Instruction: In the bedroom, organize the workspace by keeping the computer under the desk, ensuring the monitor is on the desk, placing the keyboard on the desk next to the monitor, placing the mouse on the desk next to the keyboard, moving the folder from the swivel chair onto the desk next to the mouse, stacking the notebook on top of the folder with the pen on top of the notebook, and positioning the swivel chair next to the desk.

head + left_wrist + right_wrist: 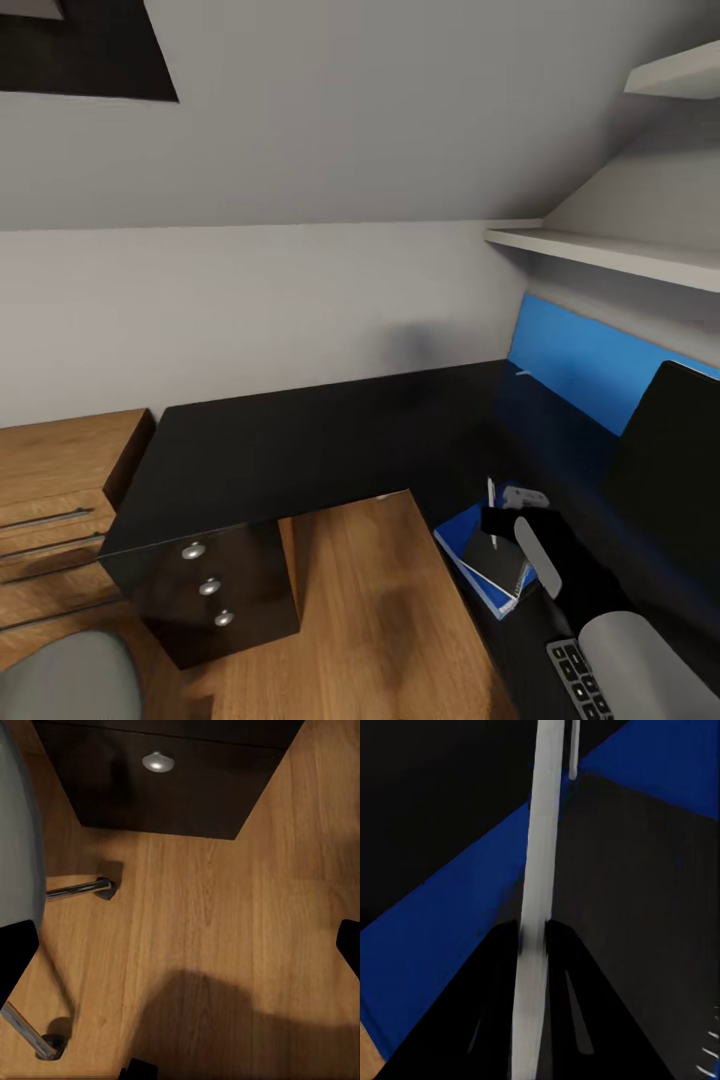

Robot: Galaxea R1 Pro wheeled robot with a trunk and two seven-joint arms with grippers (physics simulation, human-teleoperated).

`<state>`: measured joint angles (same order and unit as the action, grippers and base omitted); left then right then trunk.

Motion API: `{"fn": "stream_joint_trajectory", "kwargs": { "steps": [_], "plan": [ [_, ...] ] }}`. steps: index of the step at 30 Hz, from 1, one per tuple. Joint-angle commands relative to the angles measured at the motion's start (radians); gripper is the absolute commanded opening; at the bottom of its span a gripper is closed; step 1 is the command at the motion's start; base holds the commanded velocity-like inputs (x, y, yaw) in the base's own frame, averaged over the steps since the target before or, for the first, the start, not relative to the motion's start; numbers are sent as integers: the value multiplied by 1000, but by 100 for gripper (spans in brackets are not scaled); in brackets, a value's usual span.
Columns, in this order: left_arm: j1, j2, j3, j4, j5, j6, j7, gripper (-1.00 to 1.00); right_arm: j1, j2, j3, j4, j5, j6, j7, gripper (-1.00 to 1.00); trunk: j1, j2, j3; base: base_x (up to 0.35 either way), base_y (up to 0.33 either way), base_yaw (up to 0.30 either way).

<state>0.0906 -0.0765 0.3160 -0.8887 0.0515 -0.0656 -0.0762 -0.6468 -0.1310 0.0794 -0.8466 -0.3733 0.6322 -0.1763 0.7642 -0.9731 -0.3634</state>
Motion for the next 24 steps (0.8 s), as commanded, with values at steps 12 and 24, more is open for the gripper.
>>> {"fn": "stream_joint_trajectory", "kwargs": {
  "steps": [12,24],
  "plan": [
    [0,-2,5,-1,6,0,-8,100,-1,-2,5,114,-9,-123,-8,-100,0,-1,-1,-8,0,0],
    [0,-2,5,-1,6,0,-8,100,-1,-2,5,116,-9,-122,-8,-100,0,-1,-1,-48,-10,0]
  ]
}}
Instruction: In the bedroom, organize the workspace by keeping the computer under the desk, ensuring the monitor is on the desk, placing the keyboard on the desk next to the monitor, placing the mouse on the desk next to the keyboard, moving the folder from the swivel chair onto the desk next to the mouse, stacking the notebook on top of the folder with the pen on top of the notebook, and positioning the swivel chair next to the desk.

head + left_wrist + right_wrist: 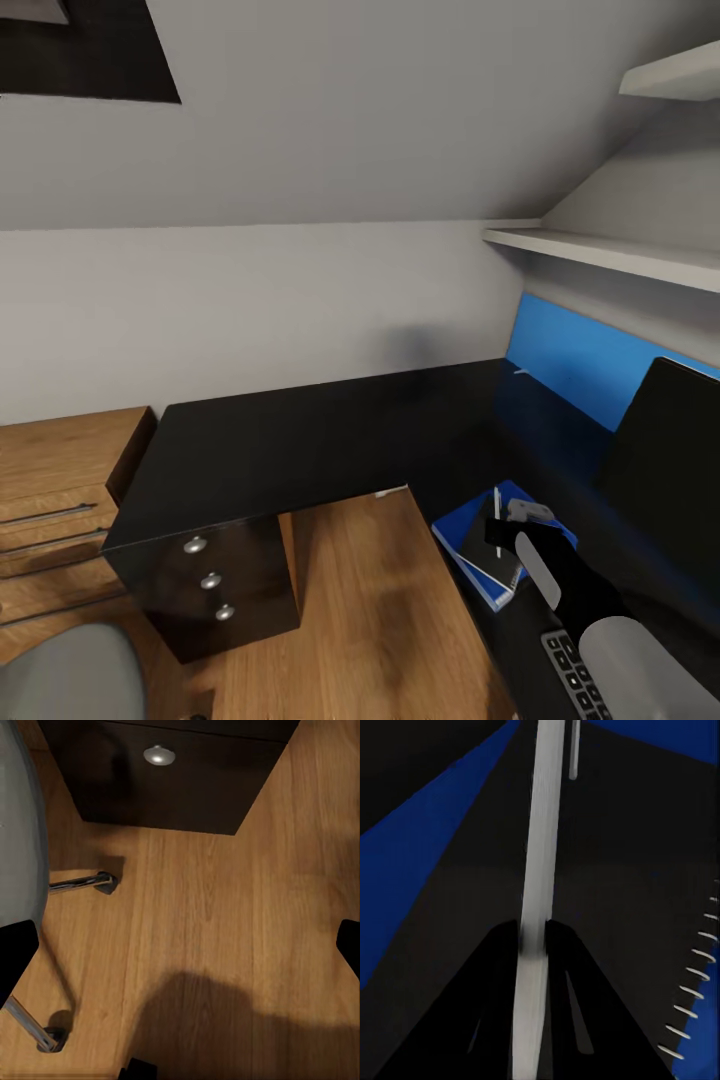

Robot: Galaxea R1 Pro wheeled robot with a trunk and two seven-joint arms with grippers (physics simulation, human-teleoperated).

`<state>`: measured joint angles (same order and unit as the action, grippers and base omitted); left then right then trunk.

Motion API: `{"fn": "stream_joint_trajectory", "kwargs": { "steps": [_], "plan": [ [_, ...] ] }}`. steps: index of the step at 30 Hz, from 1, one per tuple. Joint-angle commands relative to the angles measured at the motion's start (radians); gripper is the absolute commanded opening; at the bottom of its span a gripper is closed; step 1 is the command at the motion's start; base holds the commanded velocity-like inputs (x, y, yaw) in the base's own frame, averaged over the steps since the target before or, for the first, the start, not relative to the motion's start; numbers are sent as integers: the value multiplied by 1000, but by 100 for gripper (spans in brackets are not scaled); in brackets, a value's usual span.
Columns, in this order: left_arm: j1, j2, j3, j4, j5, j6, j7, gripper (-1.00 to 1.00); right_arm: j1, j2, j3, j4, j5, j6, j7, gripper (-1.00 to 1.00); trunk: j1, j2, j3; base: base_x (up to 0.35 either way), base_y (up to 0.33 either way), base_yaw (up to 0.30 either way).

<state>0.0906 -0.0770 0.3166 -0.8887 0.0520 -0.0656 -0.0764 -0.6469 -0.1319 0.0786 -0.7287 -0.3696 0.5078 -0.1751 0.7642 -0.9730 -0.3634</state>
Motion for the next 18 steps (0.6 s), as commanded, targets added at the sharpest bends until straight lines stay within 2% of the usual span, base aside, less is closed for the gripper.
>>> {"fn": "stream_joint_trajectory", "kwargs": {
  "steps": [1,18],
  "plan": [
    [0,-1,4,-1,5,0,-8,100,0,-2,6,-2,-12,3,-9,-100,0,-1,-1,-39,-8,0],
    [0,-1,3,-1,6,0,-7,100,-1,-2,8,0,-12,3,-9,-100,0,-1,-1,-5,-1,0]
  ]
}}
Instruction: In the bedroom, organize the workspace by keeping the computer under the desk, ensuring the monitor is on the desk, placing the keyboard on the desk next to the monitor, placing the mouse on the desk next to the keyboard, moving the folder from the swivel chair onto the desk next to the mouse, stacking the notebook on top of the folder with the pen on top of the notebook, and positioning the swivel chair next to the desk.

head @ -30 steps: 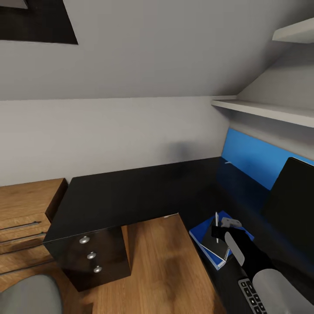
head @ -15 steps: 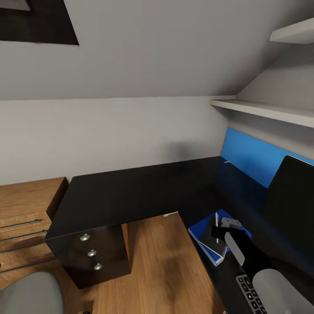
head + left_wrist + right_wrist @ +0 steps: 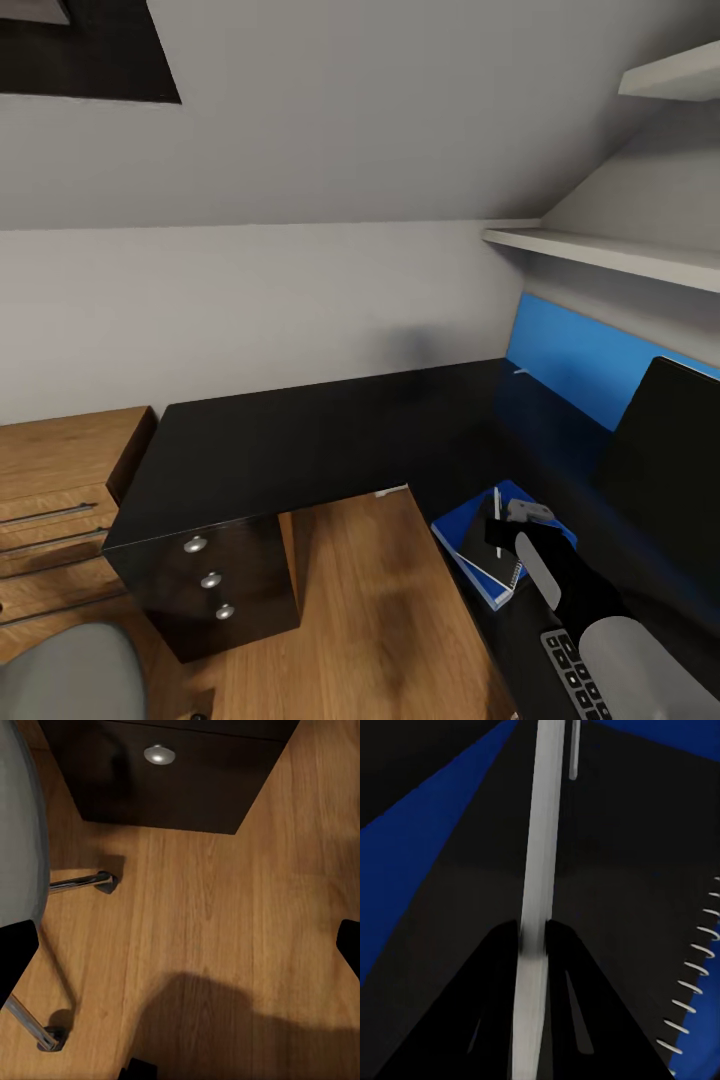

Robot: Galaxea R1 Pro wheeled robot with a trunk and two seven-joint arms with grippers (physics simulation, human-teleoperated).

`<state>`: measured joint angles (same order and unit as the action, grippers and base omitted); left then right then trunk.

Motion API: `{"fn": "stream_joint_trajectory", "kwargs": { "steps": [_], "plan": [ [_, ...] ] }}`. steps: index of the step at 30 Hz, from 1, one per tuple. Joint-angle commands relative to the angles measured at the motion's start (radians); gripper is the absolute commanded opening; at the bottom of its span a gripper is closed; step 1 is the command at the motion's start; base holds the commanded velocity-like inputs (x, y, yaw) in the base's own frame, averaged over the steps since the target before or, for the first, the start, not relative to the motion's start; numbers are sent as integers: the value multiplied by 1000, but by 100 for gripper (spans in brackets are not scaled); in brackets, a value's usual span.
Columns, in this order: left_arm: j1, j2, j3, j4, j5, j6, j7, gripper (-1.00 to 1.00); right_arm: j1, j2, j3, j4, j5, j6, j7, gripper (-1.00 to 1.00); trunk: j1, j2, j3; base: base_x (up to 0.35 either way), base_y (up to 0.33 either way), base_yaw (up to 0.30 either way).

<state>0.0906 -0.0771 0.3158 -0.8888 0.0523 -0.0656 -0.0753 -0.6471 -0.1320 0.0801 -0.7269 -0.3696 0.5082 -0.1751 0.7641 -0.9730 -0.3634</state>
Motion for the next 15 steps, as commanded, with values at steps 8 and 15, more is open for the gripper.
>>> {"fn": "stream_joint_trajectory", "kwargs": {
  "steps": [8,15],
  "plan": [
    [0,-1,4,-1,6,0,-8,100,0,-3,7,-1,-12,3,-8,100,-15,27,12,0,0,0],
    [0,-1,5,-1,6,0,-8,100,0,-10,4,-28,-14,1,-3,100,-42,76,33,0,0,0]
  ]
}}
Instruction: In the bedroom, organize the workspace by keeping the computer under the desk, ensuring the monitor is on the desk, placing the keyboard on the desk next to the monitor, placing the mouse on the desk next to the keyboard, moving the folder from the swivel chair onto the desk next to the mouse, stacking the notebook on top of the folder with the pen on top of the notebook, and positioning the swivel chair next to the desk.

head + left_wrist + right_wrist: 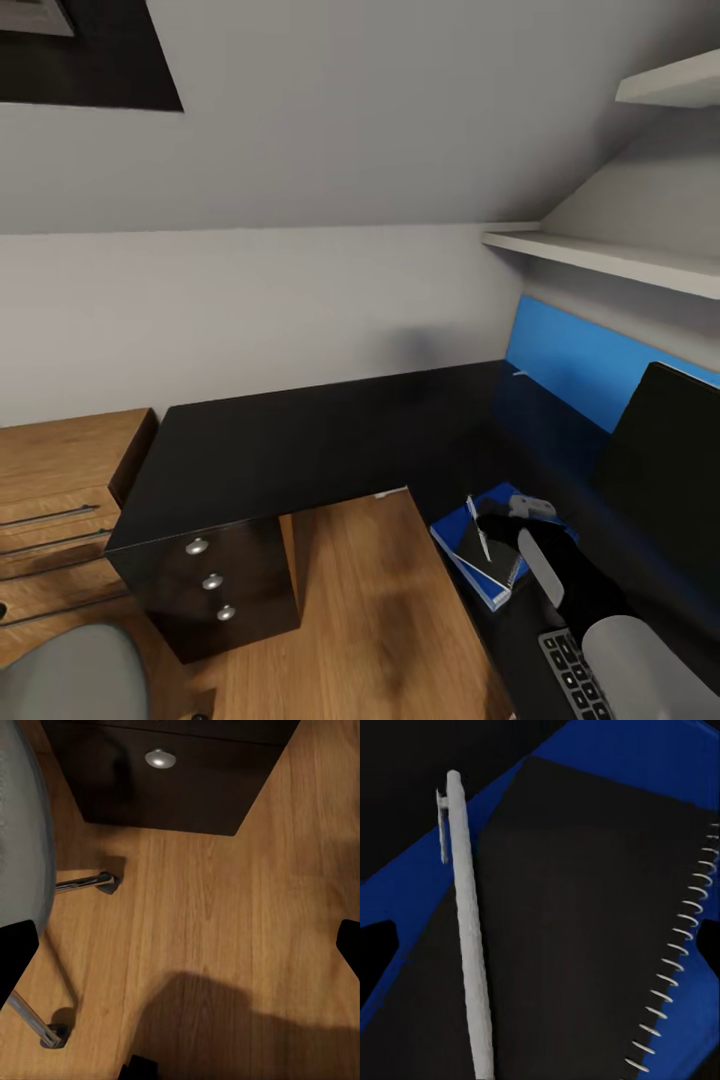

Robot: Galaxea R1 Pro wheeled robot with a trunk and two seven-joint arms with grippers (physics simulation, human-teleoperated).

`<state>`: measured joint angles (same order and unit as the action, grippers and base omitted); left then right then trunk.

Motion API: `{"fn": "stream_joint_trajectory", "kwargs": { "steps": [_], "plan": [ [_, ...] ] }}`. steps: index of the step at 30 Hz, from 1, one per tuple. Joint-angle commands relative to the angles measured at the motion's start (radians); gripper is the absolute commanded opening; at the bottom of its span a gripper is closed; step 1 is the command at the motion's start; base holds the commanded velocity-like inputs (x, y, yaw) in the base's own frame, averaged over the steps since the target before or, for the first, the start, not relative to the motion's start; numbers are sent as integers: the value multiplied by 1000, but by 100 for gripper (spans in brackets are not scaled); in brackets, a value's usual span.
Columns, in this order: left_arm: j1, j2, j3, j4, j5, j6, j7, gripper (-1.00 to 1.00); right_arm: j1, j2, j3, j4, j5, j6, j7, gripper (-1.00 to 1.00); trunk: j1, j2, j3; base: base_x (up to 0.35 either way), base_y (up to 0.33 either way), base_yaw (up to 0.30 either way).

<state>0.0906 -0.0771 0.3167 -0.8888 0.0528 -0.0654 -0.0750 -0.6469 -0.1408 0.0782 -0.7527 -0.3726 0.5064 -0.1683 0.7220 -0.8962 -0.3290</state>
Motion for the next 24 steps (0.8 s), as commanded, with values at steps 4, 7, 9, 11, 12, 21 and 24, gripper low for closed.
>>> {"fn": "stream_joint_trajectory", "kwargs": {
  "steps": [4,7,9,11,12,21,24],
  "plan": [
    [0,-1,3,-1,6,0,-8,100,0,-5,7,-43,-11,5,-11,100,-15,27,12,0,0,0],
    [0,-1,3,-1,6,1,-8,100,0,-6,7,-75,-15,9,-12,100,-27,48,21,0,0,0],
    [0,-1,2,-1,6,1,-8,100,0,-3,8,-89,-16,8,-13,100,-34,62,27,0,0,0],
    [0,-1,2,-1,5,1,-8,100,0,-1,8,-95,-18,7,-14,100,-42,76,33,0,0,16],
    [0,-1,2,-1,4,1,-8,100,0,1,9,-96,-18,7,-14,100,-46,83,37,0,0,86],
    [0,-2,2,-1,4,1,-8,100,0,15,12,-99,-18,2,-14,100,-46,83,35,0,0,210],
    [0,-2,2,0,4,1,-8,100,0,29,13,-98,-15,1,-15,100,-46,83,33,0,0,248]
  ]
}}
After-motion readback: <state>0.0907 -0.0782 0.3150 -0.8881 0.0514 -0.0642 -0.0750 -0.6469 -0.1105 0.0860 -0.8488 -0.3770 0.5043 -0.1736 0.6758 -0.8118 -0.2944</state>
